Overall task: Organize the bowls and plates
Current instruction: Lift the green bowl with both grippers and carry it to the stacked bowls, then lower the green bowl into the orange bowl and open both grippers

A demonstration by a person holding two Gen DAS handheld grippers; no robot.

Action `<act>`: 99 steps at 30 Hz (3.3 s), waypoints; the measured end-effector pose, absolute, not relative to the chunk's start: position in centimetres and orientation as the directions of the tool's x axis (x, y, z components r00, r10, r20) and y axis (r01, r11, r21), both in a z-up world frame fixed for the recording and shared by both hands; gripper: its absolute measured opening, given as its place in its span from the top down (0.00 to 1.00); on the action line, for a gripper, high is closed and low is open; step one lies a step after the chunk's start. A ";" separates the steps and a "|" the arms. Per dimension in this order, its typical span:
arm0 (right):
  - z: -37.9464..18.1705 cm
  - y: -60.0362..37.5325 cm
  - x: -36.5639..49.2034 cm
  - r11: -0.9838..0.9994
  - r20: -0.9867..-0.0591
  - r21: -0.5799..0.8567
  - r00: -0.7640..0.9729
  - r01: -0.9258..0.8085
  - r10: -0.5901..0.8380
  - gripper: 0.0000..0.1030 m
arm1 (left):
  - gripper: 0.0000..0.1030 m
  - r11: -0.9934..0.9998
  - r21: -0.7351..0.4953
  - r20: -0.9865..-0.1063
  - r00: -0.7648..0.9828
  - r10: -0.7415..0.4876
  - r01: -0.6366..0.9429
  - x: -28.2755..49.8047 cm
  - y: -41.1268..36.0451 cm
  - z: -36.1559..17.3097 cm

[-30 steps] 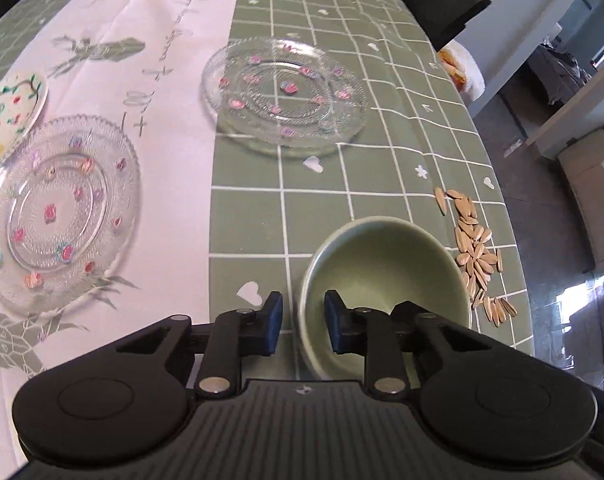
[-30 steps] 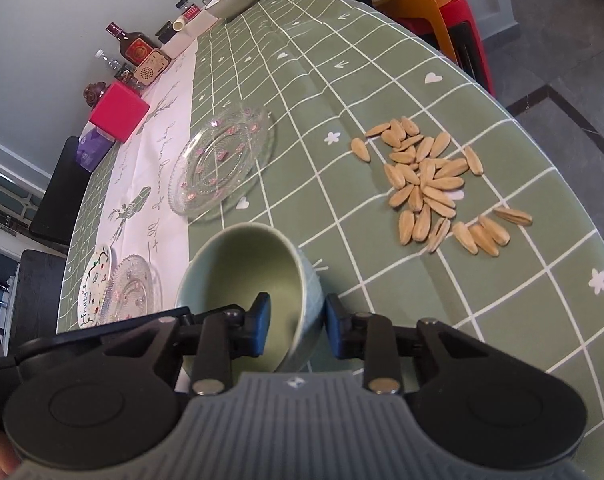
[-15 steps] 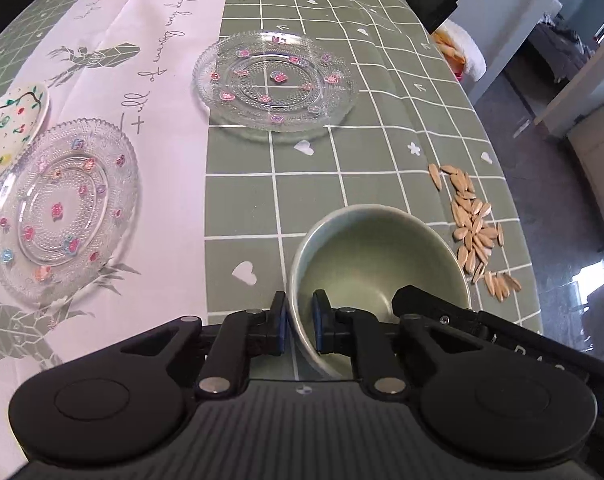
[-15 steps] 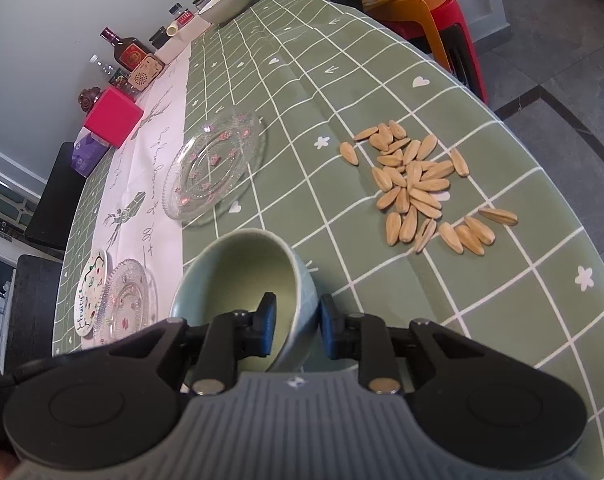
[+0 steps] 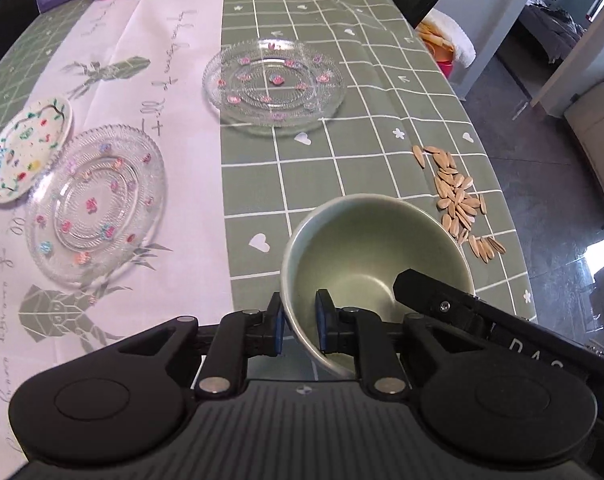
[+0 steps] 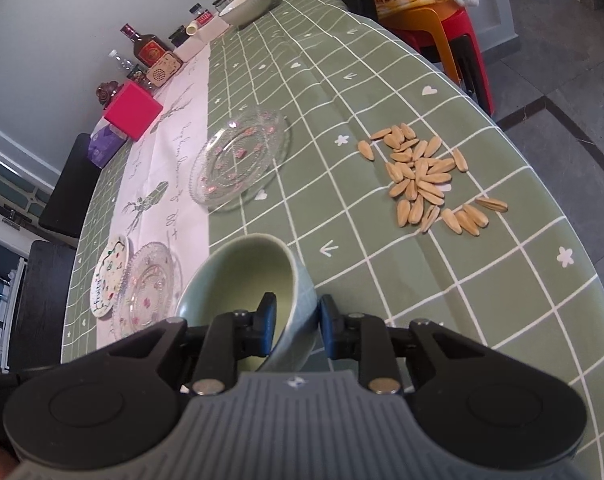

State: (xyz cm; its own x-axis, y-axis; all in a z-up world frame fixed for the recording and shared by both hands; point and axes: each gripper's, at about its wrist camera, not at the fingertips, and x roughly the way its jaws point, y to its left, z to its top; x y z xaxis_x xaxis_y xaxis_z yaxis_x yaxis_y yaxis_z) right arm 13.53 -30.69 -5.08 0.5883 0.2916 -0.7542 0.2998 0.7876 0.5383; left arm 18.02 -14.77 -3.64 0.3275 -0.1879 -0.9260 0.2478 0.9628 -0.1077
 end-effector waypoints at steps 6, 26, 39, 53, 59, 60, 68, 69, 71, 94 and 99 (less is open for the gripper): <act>-3.5 -29.0 12.6 0.791 -0.753 0.553 0.562 0.261 0.341 0.79 | 0.83 0.977 -0.064 -0.933 0.336 -0.131 0.203 16.0 -12.9 -1.6; 4.0 -18.7 5.9 0.826 -0.710 0.561 0.548 0.062 0.441 0.78 | 0.78 0.990 -0.010 -0.881 0.466 -0.076 0.143 5.7 -2.6 5.2; 1.9 -13.6 0.1 0.818 -0.691 0.574 0.515 -0.034 0.507 0.70 | 0.78 0.988 -0.134 -0.876 0.457 -0.156 0.081 0.7 4.6 1.6; 0.0 -12.0 -1.3 0.862 -0.694 0.507 0.591 -0.005 0.411 0.70 | 0.79 0.987 -0.066 -0.825 0.549 -0.137 0.147 -1.0 4.6 -1.0; -0.3 -11.2 -1.1 0.890 -0.696 0.456 0.614 -0.022 0.372 0.75 | 0.79 0.990 -0.077 -0.781 0.611 -0.131 0.114 -1.4 4.9 -0.7; -0.3 -11.1 -1.0 0.894 -0.698 0.447 0.617 -0.022 0.364 0.77 | 0.79 0.990 -0.083 -0.778 0.614 -0.135 0.112 -1.5 5.0 -0.7; -0.8 -10.2 -1.6 0.939 -0.709 0.343 0.645 -0.039 0.286 0.85 | 0.79 0.983 -0.159 -0.752 0.634 -0.177 0.086 -2.3 6.3 0.2; -0.8 -10.0 -1.6 0.943 -0.710 0.331 0.647 -0.041 0.277 0.85 | 0.79 0.982 -0.165 -0.753 0.632 -0.184 0.090 -2.2 6.4 0.3; -1.0 -9.6 -1.6 0.947 -0.703 0.319 0.662 -0.033 0.260 0.86 | 0.79 0.977 -0.190 -0.755 0.621 -0.210 0.099 -2.1 6.6 0.3; -1.6 -4.9 -3.9 0.991 -0.636 0.018 0.764 -0.133 0.114 0.65 | 0.78 0.987 -0.151 -0.739 0.656 -0.153 0.060 -3.1 7.0 1.0; -0.3 -5.0 -4.8 0.989 -0.601 0.018 0.788 -0.150 0.131 0.49 | 0.72 0.986 -0.154 -0.732 0.664 -0.152 0.057 -3.2 7.1 1.4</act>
State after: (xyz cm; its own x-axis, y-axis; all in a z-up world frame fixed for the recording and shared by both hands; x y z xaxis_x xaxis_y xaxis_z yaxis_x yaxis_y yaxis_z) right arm -4.84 -5.04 -0.26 0.7882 0.1308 -0.6014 -0.1499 0.9885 0.0184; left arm -3.19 7.06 1.41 0.6642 -0.1522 -0.7319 0.0566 0.9865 -0.1538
